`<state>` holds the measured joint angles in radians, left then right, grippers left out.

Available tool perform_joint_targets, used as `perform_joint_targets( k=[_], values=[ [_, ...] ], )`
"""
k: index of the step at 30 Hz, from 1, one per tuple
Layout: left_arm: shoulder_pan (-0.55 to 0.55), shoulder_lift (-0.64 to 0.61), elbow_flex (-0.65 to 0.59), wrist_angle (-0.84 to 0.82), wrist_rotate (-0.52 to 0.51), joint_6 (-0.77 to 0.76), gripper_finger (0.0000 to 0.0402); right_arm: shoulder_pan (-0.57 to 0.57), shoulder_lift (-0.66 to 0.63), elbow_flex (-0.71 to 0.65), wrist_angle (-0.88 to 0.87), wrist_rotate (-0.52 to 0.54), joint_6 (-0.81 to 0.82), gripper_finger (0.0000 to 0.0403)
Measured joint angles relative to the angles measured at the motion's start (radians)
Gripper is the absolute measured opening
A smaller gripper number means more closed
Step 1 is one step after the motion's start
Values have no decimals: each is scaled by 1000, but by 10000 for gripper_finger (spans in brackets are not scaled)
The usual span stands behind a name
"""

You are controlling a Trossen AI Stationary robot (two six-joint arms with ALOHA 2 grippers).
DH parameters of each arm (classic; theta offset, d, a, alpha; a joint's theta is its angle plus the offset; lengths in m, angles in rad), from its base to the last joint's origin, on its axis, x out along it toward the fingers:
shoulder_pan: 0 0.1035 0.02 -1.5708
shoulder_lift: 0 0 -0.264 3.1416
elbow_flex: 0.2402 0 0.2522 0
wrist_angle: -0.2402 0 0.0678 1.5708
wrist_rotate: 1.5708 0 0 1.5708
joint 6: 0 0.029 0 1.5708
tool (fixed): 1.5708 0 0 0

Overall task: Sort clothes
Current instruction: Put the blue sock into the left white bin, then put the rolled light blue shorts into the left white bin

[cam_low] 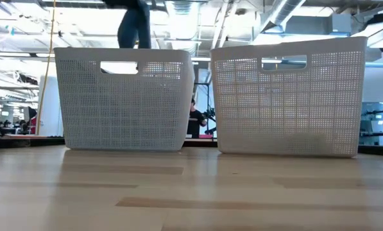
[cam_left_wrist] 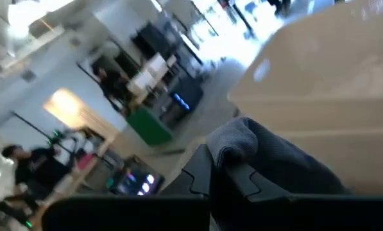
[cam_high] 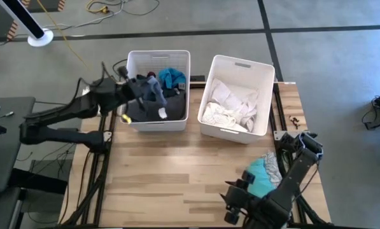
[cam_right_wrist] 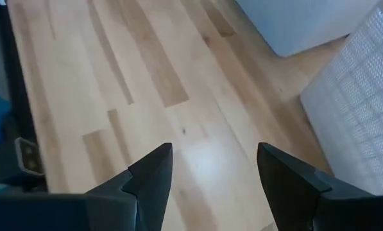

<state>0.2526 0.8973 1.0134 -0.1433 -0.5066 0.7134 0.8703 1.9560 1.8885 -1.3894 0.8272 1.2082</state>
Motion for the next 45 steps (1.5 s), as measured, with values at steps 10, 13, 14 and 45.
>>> perform_joint_targets(
  k=[10, 13, 14, 45],
  values=[
    [255, 176, 0, -140, 249, -153, 9, 76, 0, 0, -123, -119, 255, 239],
    [293, 236, -1, -166, 281, -165, 23, 89, 0, -1, -182, -184, 357, 239],
    [301, 253, -1, -169, 295, -166, 31, 93, 0, -1, -186, -207, 384, 239],
    [204, 100, -1, -91, 911, -453, 250, 105, 2, -254, -181, -631, 779, 313]
  ],
)
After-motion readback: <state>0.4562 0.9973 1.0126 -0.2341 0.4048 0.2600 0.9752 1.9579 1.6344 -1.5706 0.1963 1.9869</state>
